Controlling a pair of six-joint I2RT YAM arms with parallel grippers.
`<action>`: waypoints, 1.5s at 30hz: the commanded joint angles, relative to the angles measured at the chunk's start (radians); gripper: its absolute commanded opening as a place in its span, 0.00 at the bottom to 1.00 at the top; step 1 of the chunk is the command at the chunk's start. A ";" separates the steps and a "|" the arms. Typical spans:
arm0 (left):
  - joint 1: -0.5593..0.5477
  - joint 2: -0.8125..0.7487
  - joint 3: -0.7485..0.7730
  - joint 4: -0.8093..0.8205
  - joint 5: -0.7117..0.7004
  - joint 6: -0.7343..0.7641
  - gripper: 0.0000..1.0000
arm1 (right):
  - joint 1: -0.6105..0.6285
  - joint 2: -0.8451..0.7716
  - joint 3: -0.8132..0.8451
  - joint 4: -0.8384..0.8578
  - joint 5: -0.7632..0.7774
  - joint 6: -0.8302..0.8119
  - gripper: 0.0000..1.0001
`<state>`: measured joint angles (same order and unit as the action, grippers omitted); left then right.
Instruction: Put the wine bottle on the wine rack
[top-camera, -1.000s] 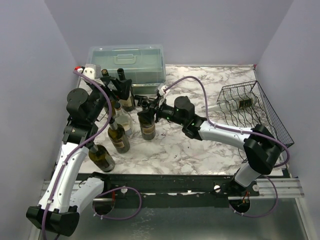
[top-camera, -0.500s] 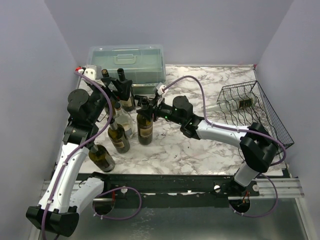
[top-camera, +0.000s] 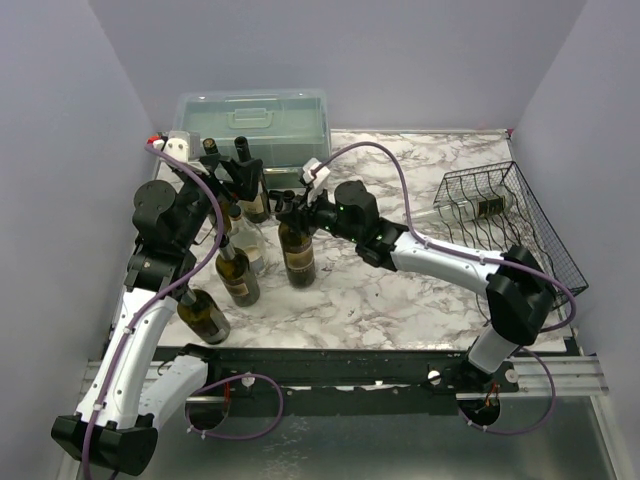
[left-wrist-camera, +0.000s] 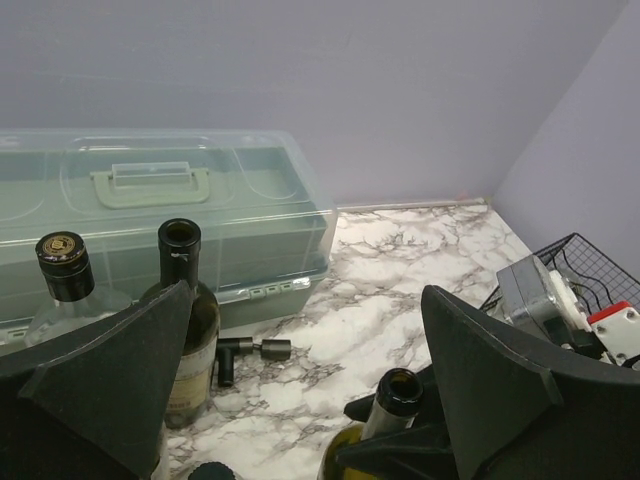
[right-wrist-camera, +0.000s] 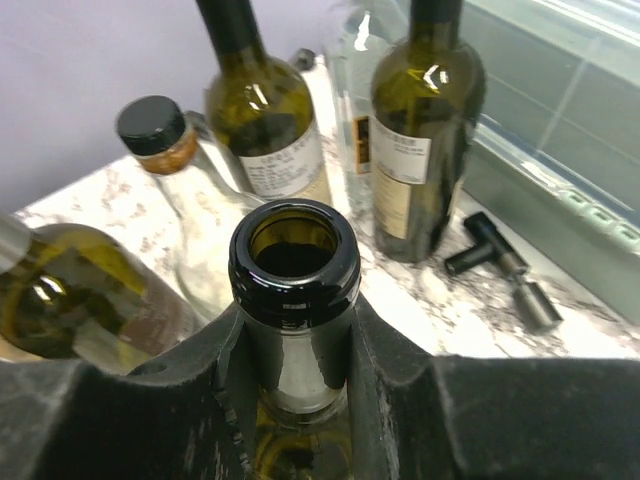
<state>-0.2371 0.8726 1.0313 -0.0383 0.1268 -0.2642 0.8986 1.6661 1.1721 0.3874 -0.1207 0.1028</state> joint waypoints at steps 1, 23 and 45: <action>-0.004 -0.017 -0.013 0.024 -0.025 0.006 0.99 | 0.003 -0.051 0.076 -0.181 0.113 -0.168 0.01; -0.055 -0.034 -0.025 0.015 -0.145 0.022 0.98 | 0.003 -0.025 0.247 -0.847 0.538 -0.683 0.01; -0.138 -0.061 -0.041 0.014 -0.256 0.070 0.98 | -0.013 0.035 0.192 -1.039 0.516 -0.947 0.01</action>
<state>-0.3626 0.8230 1.0054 -0.0326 -0.0879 -0.2081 0.8948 1.6962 1.3746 -0.5812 0.4053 -0.7277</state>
